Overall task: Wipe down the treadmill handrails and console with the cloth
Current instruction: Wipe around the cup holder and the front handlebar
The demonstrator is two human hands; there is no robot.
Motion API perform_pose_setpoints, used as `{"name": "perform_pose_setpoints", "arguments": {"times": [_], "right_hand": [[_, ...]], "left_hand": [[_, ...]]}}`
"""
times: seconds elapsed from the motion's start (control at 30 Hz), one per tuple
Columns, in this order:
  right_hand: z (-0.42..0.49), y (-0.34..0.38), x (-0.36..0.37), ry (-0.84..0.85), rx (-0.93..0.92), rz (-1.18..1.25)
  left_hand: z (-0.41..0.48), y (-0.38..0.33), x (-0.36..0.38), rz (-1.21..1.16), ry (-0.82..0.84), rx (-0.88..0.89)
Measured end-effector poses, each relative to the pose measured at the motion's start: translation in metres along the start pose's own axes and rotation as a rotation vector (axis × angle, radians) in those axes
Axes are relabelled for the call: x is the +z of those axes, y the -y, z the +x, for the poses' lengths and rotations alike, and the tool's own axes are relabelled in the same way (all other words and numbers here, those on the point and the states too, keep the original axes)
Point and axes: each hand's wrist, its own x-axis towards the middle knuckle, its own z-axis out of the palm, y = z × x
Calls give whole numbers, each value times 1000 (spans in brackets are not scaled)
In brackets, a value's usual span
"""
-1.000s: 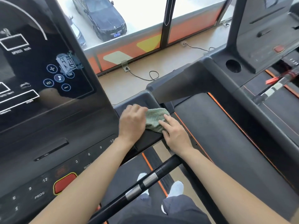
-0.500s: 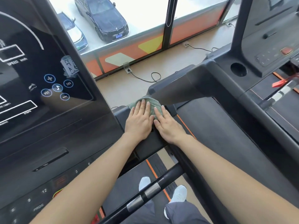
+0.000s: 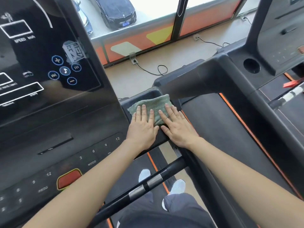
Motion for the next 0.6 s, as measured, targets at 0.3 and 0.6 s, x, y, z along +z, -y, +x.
{"name": "perform_pose_setpoints", "arguments": {"times": [0.3, 0.6], "right_hand": [[-63, 17, 22, -196, -15, 26], [-22, 68, 33, -125, -89, 25]], "left_hand": [[-62, -10, 32, -28, -190, 177], [-79, 55, 20, -189, -448, -255]]}}
